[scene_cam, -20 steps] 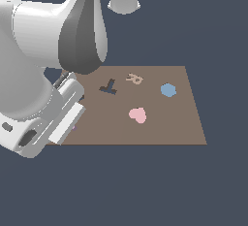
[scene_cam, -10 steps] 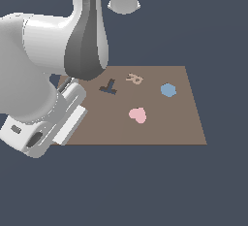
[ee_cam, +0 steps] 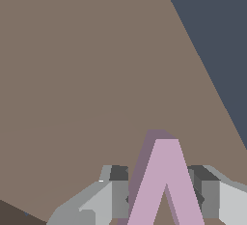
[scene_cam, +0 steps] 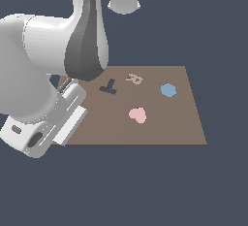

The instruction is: Insert a designated object into the corresponding slot on a board.

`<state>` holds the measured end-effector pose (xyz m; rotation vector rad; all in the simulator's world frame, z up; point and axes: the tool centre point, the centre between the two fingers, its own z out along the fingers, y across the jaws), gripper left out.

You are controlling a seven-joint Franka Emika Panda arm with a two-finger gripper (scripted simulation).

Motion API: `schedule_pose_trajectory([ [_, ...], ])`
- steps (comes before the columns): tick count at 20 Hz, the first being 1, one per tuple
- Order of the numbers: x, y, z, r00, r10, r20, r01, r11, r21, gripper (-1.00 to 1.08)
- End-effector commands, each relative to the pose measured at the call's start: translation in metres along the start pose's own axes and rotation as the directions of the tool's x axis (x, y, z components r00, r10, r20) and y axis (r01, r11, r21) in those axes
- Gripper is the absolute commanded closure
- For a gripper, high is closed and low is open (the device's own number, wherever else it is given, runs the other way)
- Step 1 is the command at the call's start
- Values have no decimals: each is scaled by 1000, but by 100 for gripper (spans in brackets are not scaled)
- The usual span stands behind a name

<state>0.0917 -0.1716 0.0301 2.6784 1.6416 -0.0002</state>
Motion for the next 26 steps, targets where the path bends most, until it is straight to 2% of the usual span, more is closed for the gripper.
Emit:
schedule_pose_trajectory([
  [1, 0, 0, 0, 1000, 0, 0, 0, 1000, 0, 108],
  [10, 0, -2, -3, 1000, -13, 0, 13, 1000, 1, 108],
  [18, 0, -14, -4, 993, -118, 0, 118, 993, 0, 108],
  [22, -2, -25, -5, 978, -207, 0, 207, 978, 0, 108],
  [26, -5, -38, -6, 948, -318, 0, 318, 948, 0, 108],
])
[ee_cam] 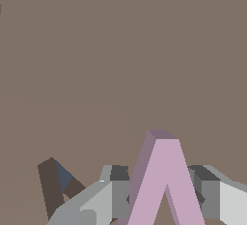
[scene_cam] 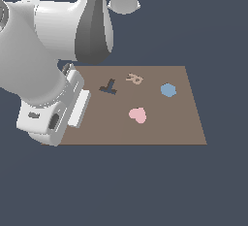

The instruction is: Insert a designated object into the corresponding slot on a board.

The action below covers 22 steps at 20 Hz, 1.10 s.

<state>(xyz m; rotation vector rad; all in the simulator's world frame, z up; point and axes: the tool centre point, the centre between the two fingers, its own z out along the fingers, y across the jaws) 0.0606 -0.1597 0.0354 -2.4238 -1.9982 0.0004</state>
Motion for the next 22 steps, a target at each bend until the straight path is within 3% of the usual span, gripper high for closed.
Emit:
schedule_pose_trajectory([
  [1, 0, -9, -1, 997, -77, 0, 77, 997, -1, 108],
  [11, -9, -43, -3, 932, -363, 1, 363, 932, -1, 108],
  [22, -18, -58, -5, 869, -496, 1, 496, 869, -1, 108],
])
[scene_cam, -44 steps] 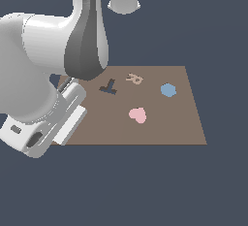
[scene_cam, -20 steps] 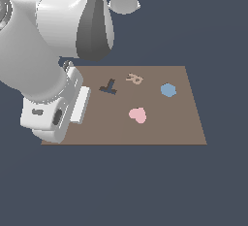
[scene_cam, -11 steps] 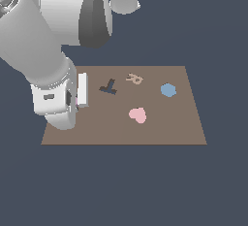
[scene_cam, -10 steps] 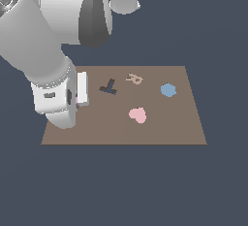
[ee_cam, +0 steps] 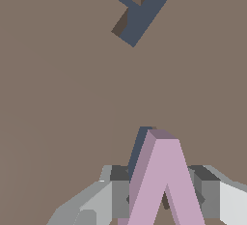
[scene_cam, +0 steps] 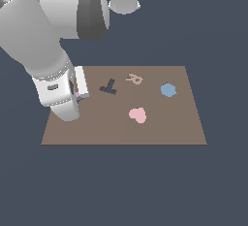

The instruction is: Insert a designated object into the corresponding slot on a board.

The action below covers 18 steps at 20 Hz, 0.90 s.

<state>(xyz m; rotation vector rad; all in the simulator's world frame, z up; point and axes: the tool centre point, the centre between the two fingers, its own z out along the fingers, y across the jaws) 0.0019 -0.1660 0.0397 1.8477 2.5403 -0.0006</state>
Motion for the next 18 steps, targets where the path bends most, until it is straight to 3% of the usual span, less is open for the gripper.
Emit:
schedule_pose_trajectory([
  [1, 0, -2, 0, 1000, -18, 0, 18, 1000, 0, 108],
  [12, -1, -3, 10, 1000, -24, 0, 24, 1000, 0, 108],
  [13, -1, -3, 10, 1000, -24, 0, 24, 1000, 0, -92],
  [18, -1, -3, 10, 1000, -24, 0, 24, 1000, 0, -92],
])
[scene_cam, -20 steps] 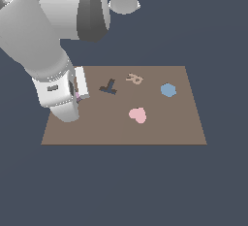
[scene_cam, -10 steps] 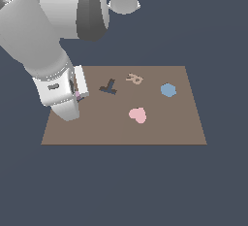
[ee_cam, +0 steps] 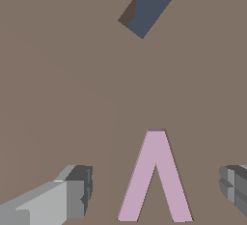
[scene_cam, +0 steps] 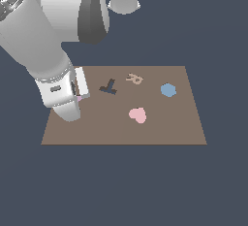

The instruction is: Insert a designated object into the corresponding slot on a board.

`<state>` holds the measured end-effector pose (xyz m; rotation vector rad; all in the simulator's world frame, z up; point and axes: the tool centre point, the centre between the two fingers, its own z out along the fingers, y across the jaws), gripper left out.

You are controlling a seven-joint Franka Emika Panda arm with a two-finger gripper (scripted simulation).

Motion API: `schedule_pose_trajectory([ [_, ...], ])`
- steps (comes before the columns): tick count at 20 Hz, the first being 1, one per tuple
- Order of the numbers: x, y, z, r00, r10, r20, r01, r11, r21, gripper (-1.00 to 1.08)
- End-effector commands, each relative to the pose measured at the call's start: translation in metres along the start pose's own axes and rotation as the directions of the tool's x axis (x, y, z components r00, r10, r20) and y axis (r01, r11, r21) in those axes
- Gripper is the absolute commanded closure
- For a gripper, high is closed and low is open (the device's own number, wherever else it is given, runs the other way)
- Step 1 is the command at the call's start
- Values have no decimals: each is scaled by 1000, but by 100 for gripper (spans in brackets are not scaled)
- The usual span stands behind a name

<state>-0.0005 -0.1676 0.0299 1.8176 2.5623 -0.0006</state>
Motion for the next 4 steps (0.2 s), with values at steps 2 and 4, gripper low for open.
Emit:
schedule_pose_trajectory([
  [2, 0, 0, 0, 1000, 0, 0, 0, 1000, 0, -92],
  [4, 0, 0, 0, 1000, 0, 0, 0, 1000, 0, -92],
])
